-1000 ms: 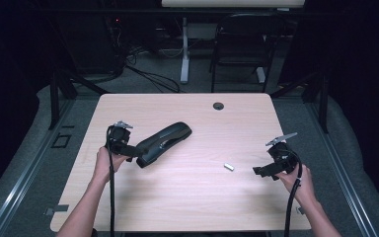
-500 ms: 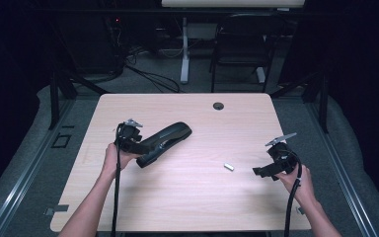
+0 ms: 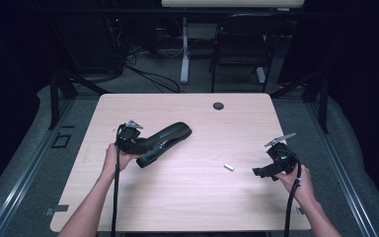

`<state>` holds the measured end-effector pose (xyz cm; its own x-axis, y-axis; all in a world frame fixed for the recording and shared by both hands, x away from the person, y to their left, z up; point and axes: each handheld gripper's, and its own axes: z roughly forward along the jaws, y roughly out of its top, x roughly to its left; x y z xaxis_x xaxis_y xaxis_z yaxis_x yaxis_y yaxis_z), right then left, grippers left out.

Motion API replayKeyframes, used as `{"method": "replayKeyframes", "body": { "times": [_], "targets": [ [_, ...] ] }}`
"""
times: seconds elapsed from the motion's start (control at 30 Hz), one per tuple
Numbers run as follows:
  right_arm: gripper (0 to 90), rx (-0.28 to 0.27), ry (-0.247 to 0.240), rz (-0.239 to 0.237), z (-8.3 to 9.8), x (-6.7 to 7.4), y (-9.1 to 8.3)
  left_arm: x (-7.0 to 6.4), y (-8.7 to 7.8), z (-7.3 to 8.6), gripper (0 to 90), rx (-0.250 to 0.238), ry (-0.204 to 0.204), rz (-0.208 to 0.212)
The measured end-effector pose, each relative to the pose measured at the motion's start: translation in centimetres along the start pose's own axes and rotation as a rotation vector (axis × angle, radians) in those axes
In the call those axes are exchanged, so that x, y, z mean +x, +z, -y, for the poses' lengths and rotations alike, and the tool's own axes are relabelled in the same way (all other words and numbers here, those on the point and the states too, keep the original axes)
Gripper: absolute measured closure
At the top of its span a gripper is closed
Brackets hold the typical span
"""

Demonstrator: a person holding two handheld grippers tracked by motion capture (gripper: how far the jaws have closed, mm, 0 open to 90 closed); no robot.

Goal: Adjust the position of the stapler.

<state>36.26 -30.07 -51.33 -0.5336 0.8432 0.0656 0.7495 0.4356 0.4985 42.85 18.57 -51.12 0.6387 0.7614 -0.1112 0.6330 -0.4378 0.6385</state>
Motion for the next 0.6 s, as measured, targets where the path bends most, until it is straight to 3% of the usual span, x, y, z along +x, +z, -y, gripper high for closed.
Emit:
{"method": "replayKeyframes", "body": {
  "times": [0.37,0.6],
  "targets": [
    [3.8,0.01,-0.004,0.002,0.05,0.02,0.0,-0.47,-0.09,0.14,55.0,0.008,0.03,-0.002],
    [4.1,0.016,-0.005,0.006,0.09,0.0,-0.05,-0.75,-0.13,0.17,55.3,0.013,0.028,-0.008]
  ]
}}
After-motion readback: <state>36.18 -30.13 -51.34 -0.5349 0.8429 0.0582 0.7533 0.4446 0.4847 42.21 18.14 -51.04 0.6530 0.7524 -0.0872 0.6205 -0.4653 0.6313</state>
